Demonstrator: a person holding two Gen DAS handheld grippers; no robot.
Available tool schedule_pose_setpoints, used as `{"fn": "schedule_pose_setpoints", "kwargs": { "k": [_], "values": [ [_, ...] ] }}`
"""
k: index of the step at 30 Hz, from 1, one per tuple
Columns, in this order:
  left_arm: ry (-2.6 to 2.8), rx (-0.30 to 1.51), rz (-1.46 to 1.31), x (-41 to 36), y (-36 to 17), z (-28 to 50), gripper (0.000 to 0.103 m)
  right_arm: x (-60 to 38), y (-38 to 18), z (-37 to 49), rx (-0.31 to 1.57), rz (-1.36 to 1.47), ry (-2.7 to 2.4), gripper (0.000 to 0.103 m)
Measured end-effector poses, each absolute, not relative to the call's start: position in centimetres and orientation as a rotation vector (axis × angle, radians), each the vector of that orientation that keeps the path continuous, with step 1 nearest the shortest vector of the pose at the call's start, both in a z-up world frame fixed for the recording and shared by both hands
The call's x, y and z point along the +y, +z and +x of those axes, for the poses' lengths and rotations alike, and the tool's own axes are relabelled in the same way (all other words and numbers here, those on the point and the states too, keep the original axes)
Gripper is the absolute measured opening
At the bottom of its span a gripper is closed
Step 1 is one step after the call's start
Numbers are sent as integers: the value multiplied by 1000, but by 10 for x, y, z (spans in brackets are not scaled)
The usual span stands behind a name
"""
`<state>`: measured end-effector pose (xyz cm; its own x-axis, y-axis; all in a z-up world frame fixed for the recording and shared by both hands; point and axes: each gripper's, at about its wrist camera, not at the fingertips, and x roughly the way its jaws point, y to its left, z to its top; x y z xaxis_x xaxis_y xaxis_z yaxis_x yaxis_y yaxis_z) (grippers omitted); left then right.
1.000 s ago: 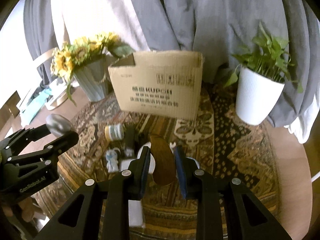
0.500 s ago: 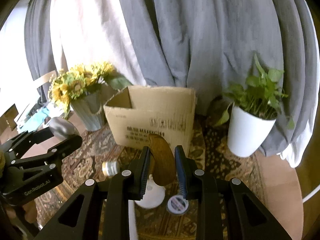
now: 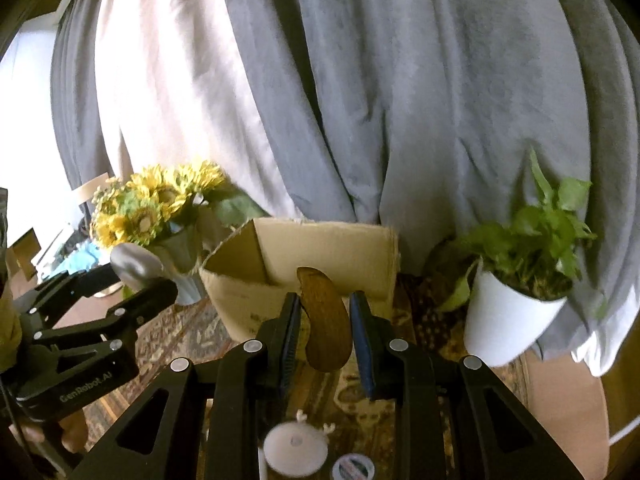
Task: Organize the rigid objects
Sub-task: 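Carry the speaker and wooden piece with both tools over the cardboard box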
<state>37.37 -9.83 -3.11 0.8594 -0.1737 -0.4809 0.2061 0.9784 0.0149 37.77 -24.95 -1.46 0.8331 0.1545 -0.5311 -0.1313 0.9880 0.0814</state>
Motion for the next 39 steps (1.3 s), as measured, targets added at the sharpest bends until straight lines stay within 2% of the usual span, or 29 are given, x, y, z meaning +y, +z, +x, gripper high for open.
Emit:
{"fn": "schedule_pose_setpoints", "kwargs": {
  "k": [19,39],
  "values": [
    [-227,596,79,-104,-22,472,65,-251,-18,480,687,71,220,27],
    [-286,911,168,-121,-60,559,65,-245,-63,557,953,-24,270,27]
  ]
}}
